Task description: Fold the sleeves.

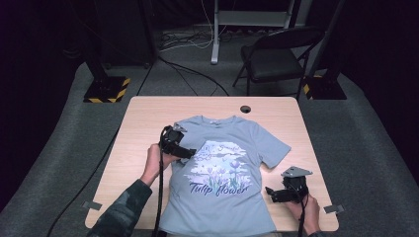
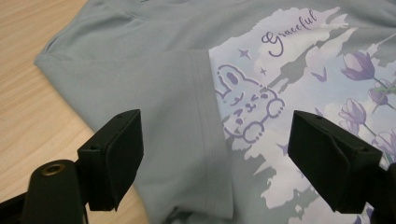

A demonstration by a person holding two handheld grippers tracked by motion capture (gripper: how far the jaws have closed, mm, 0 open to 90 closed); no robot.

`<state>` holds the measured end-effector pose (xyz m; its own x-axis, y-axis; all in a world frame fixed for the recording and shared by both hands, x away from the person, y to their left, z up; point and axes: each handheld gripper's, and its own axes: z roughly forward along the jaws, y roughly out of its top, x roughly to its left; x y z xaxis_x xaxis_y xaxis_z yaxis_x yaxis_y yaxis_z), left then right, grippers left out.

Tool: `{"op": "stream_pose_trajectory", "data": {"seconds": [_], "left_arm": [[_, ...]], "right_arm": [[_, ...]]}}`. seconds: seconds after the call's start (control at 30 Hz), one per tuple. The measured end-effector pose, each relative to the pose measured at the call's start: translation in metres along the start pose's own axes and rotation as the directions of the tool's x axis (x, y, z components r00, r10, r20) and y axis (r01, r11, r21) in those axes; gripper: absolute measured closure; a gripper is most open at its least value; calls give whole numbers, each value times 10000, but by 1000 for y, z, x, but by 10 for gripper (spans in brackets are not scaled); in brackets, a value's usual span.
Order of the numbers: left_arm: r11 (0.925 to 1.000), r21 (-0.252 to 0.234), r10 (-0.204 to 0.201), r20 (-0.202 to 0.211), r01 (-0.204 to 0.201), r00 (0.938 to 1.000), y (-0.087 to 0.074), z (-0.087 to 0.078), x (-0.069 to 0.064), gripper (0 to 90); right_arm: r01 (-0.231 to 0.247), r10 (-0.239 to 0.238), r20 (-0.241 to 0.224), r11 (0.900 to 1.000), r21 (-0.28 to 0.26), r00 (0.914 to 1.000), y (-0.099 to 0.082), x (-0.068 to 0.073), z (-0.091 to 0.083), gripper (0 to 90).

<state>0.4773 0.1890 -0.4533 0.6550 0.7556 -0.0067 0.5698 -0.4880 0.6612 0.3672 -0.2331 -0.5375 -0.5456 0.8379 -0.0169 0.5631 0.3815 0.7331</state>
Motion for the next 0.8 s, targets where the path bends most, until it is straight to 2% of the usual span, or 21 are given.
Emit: {"op": "stream_pose_trajectory", "data": {"seconds": [0.13, 0.33, 0.37, 0.5, 0.6, 0.67, 0.7, 0.8], "left_arm": [[10000, 58, -27, 76, 26, 10000, -10, -7, 0, 136], [9998, 184, -59, -249, 64, 9997, -35, -16, -1, 71], [9998, 184, -59, -249, 64, 9997, -35, -16, -1, 58], [9993, 262, -265, -401, 276, 9988, -56, -19, 0, 32], [9979, 233, -586, -472, 598, 9972, -73, -22, 1, 15], [9968, 330, -707, -647, 730, 9954, -87, -22, 0, 2], [9968, 330, -707, -647, 730, 9954, -87, -22, 0, 1], [9944, 332, -979, -776, 1007, 9922, -103, -23, 2, 1]], "right_arm": [[2, -2, 1, 10000, 0, 10000, 0, 0, 0, 3], [1, -1, 1, 10000, 0, 10000, 0, 0, 0, 3], [1, -1, 1, 10000, 0, 10000, 0, 0, 0, 3], [1, -1, 1, 10000, 0, 10000, 0, 0, 0, 3], [0, 0, 2, 10000, 1, 10000, 0, 0, 0, 3], [-4, 4, 5, 10000, 2, 10000, 0, 0, 0, 3], [-4, 4, 5, 10000, 2, 10000, 0, 0, 0, 3], [-3, 3, 5, 10000, 2, 10000, 0, 0, 0, 3]]}}
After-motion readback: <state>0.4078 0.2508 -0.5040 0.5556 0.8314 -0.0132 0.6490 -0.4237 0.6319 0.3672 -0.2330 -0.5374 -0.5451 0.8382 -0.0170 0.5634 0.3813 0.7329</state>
